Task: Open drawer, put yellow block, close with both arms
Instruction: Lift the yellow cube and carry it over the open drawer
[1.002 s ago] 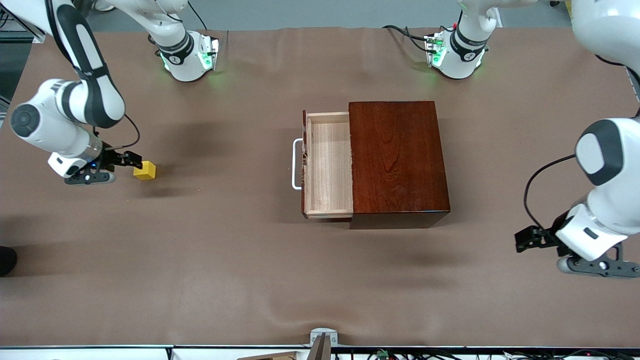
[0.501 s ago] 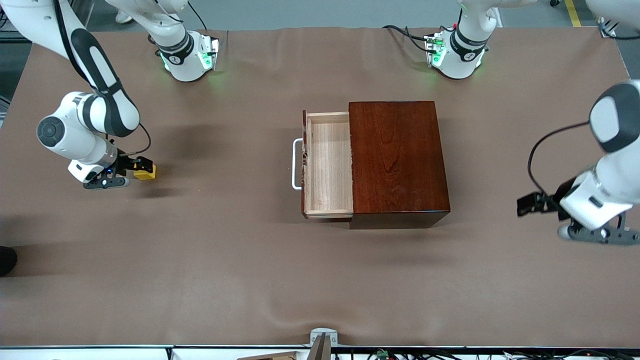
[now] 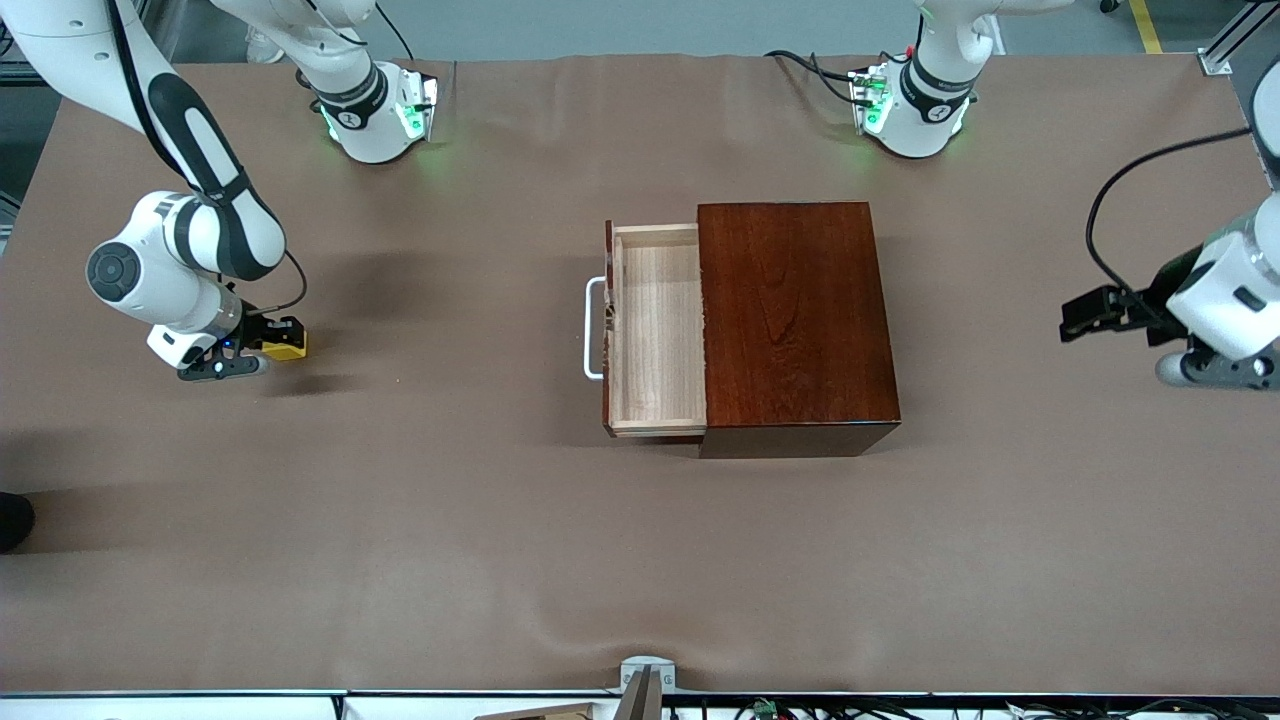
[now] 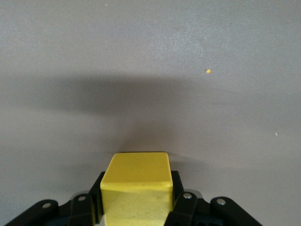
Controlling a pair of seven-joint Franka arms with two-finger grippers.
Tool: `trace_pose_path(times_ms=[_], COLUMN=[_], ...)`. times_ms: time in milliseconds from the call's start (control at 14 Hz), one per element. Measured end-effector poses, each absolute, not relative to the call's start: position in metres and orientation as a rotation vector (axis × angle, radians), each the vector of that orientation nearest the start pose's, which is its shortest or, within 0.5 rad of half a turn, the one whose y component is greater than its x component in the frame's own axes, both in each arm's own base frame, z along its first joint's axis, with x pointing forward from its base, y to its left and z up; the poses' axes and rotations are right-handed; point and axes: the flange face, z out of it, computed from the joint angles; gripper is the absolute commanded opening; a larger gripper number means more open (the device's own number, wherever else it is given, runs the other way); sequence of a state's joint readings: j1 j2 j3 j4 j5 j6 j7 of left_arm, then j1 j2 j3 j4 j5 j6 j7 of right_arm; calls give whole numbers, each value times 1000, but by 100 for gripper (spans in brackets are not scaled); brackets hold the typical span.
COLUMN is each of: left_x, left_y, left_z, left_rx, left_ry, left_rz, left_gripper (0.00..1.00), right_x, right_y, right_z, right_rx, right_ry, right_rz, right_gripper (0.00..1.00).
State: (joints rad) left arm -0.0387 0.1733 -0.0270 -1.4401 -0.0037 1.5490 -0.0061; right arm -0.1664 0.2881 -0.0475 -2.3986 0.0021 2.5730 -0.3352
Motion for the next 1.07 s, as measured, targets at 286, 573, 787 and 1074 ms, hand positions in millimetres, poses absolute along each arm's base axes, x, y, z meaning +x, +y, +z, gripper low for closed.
trace_pose_path(times_ms=[286,573,787,1074], left_x=[586,583,583,575], left_y=[-38,-38,-40,-40], left_z=[609,609,607,609], left_rx=[-3144,-3144,-3143,-3145], left_ry=[92,95,100,99], left_rz=[83,91,98,30], left_gripper=[100,100,100,100], right_x=[492,542,562,581], right_y=[-106,-111,-99,-6], right_z=[218,377,491,554], right_rx=[-3104,-3083,-3087,-3120], right_ry=[-194,-206,-195,-59], right_rz=[198,250,230,149], right_gripper=[33,31,29,27])
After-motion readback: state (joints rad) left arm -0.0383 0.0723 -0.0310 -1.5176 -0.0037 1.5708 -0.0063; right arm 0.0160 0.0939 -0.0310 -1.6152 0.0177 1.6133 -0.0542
